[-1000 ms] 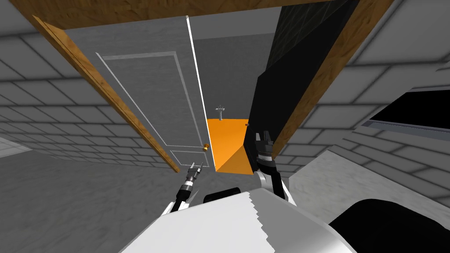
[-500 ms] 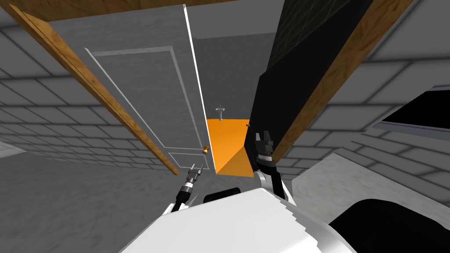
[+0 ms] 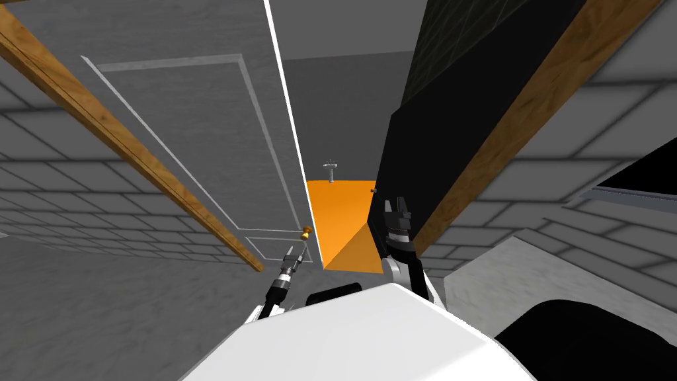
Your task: Push the door open
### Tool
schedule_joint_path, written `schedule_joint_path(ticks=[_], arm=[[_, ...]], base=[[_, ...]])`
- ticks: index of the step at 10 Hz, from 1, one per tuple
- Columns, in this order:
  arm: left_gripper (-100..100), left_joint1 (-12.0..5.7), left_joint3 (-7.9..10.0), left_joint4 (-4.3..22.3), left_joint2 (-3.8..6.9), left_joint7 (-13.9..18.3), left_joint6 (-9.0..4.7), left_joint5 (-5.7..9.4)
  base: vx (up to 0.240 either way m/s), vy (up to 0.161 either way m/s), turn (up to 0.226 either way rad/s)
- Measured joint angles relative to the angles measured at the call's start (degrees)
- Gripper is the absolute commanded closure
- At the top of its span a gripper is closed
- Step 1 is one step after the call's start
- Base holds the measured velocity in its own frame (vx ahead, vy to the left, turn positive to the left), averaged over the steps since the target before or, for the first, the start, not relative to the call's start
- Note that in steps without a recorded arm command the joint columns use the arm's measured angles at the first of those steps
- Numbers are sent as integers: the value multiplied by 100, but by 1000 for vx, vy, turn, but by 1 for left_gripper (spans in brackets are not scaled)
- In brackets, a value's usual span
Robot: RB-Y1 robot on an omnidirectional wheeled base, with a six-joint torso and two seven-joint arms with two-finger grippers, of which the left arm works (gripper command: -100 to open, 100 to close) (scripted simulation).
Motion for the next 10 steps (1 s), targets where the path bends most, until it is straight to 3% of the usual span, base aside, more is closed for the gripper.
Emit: schedule_joint_path(ticks=[4,5,10], arm=[[-100,-69,54,68,-50,-42,30,12],[100,-72,55,68,-52,-44,33,12],[100,-100,65,61,-43,-44,47,16]], base=[[170,-36,-18],[-5,7,11],[-7,5,-7]])
